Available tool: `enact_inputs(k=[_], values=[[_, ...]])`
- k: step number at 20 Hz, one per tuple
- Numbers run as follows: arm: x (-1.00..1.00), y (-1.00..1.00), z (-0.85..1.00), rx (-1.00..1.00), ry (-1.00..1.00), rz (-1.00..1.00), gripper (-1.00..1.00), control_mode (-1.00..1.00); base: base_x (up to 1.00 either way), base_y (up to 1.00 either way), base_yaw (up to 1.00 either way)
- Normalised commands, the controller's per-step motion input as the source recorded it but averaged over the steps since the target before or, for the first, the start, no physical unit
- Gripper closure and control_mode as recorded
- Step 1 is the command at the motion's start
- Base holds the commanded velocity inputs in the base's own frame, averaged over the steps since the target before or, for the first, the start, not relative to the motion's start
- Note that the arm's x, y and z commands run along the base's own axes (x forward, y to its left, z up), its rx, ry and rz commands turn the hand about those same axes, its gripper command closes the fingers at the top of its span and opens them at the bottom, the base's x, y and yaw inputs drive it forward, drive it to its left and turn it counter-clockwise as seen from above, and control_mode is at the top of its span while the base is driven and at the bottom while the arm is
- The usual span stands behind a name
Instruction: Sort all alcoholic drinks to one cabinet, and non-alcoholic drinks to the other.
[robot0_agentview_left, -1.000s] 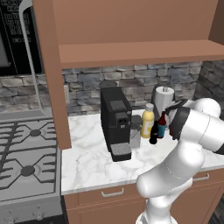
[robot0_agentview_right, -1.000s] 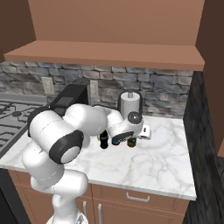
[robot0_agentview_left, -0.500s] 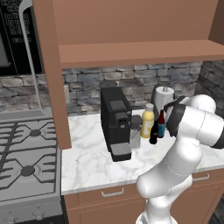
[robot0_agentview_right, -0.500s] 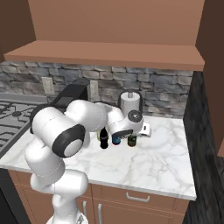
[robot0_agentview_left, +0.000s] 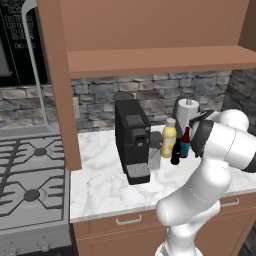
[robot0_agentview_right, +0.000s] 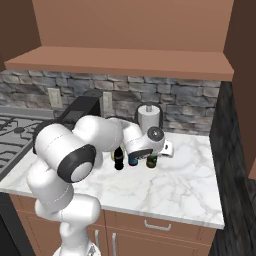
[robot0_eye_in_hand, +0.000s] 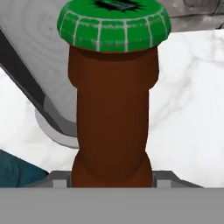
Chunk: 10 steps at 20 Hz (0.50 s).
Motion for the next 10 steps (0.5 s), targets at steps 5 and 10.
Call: enact_inputs(k=[5,10], values=[[-0.60,0.00,0.75,0.00,-0.03,0.00,1.00,-1.00,0.00,0.00,0.00],[-0.81,0.04,1.00,-0.01,-0.04,0.00,1.00,-1.00,0.00,0.00,0.00]])
